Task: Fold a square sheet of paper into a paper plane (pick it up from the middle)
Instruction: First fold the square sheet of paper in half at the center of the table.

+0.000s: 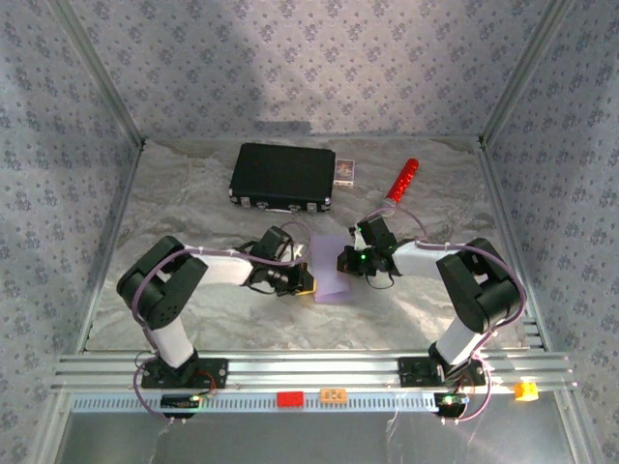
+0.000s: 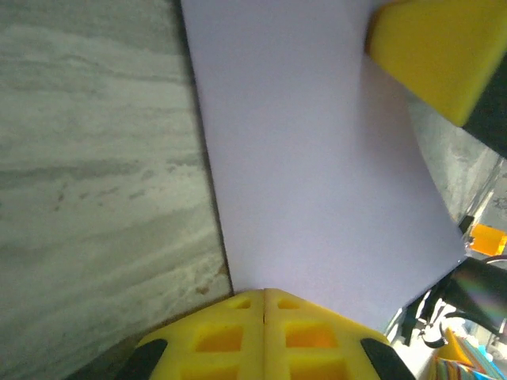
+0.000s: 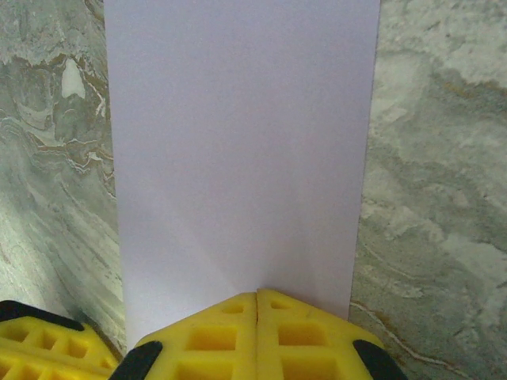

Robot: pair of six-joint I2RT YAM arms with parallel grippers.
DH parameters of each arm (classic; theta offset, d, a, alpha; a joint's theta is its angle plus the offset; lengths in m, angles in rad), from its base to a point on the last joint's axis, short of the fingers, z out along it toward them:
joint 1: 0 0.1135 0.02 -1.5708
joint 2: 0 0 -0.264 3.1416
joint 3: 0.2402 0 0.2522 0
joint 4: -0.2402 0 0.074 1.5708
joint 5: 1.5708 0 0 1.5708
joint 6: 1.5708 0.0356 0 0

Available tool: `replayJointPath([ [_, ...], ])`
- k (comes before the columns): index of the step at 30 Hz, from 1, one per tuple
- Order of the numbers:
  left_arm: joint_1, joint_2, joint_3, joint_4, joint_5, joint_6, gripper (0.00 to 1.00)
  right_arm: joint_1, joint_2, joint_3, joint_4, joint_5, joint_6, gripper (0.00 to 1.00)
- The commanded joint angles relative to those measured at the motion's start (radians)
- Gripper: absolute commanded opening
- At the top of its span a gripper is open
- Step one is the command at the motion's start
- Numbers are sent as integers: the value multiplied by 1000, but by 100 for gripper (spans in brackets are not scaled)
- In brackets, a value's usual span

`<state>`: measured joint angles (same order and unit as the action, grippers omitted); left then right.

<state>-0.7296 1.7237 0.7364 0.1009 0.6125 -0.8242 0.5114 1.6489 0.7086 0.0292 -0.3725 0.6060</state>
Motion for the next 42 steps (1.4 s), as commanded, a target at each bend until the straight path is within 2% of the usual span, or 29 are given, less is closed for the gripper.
replayJointPath([
  [1, -9, -37, 34, 11, 10, -63, 3, 1, 35, -50, -187, 105, 9, 0],
  [8, -25, 20, 51, 97, 59, -119, 3, 3, 43, -46, -187, 101, 8, 0],
  [13, -50, 74, 53, 64, 84, -89, 3, 4, 43, -46, -190, 105, 10, 0],
  [15, -53, 89, 43, 11, 61, -58, 2, 5, 46, -47, -191, 106, 10, 0],
  [18, -53, 96, -13, 19, 50, -54, 2, 4, 48, -44, -195, 108, 8, 0],
  [28, -69, 7, -111, -23, 16, 17, 2, 6, 47, -44, -195, 111, 9, 0],
  [35, -99, -47, -49, -155, -51, 86, 1, 5, 47, -42, -193, 105, 2, 0],
  [40, -86, -132, -6, -145, -128, 50, 1, 5, 46, -34, -202, 99, -8, 0],
  [42, -64, -107, 25, -120, -109, 45, 1, 5, 50, -26, -210, 99, -13, 0],
])
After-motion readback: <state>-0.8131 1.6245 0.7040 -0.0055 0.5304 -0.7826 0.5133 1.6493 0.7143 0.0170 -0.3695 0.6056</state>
